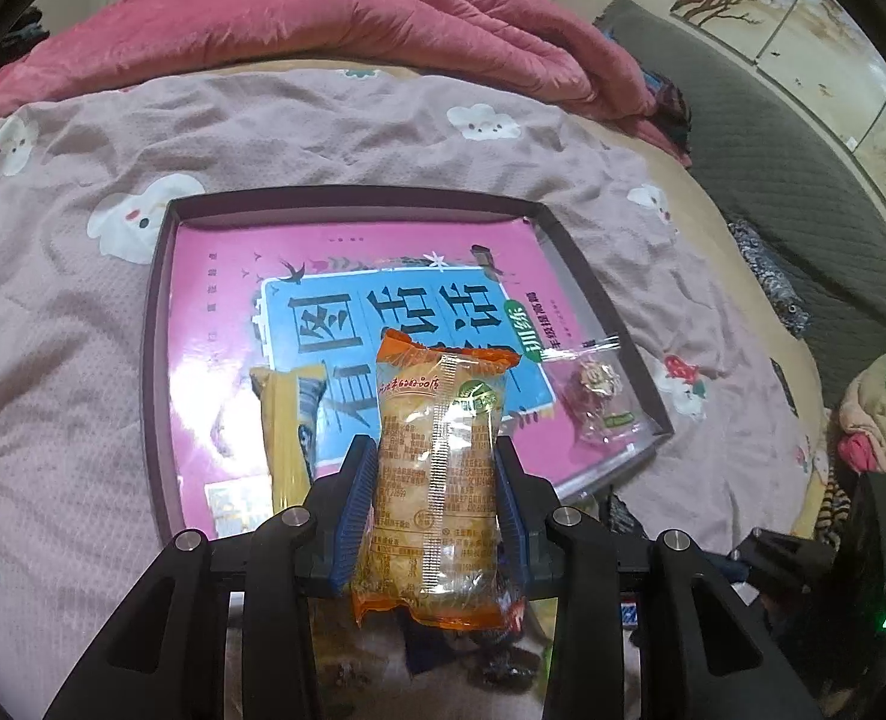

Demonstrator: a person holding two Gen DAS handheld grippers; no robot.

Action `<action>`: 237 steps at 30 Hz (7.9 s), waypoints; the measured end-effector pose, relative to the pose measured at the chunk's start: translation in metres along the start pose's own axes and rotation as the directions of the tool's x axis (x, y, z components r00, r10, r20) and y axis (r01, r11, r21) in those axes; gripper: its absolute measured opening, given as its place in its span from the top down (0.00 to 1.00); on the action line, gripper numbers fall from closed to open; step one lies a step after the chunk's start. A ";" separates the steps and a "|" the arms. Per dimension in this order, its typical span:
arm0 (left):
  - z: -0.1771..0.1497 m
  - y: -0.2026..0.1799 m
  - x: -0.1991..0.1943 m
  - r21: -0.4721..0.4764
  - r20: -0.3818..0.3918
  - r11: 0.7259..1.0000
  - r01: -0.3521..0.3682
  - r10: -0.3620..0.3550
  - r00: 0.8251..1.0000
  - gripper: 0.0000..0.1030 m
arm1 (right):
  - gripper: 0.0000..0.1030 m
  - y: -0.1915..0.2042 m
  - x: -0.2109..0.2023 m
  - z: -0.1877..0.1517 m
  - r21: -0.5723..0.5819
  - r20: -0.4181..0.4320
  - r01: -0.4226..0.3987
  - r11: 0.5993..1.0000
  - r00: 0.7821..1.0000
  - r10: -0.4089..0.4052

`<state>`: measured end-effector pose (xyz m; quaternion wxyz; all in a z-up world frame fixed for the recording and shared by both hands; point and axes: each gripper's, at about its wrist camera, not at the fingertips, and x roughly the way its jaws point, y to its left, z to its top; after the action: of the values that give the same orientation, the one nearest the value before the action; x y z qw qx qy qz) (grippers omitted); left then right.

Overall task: Organize snacks
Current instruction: 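Grasp the Snickers bar with the right gripper while the left holds the bread pack, then lower the bread pack and Snickers bar into the tray and open both grippers, then withdraw both grippers from the tray toward the remaining snacks, then grasp the black pea snack bag with the right gripper while the left grasps the clear nut bag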

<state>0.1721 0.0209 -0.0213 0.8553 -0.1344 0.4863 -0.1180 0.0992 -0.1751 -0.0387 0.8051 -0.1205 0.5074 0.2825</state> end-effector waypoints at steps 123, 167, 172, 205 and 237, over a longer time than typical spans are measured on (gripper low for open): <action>-0.045 0.016 -0.088 -0.024 0.080 0.984 -0.176 0.177 0.981 0.27 | 0.33 -0.026 -0.044 0.030 0.326 0.224 -0.048 0.944 0.974 -0.028; -0.093 0.033 -0.033 -0.028 -0.088 0.986 -0.166 0.163 0.983 0.27 | 0.31 -0.052 0.029 0.001 0.591 0.053 -0.081 0.803 0.997 0.062; -0.094 0.030 -0.028 -0.017 -0.094 0.986 -0.164 0.162 0.982 0.27 | 0.31 -0.046 0.037 0.008 0.546 0.035 -0.034 0.837 0.999 0.017; -0.096 0.027 0.000 -0.009 -0.088 0.969 -0.245 0.244 0.966 0.27 | 0.62 -0.039 0.050 0.011 0.298 0.028 0.185 0.937 0.979 -0.202; -0.103 0.010 -0.017 0.010 -0.056 0.991 -0.131 0.131 0.990 0.68 | 0.64 -0.037 0.017 0.000 0.308 0.135 0.083 0.948 0.982 -0.130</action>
<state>0.0757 0.0239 -0.0613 0.8476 -0.0960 0.5176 -0.0668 0.1259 -0.1990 -0.0576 0.8650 -0.0019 0.4735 0.1663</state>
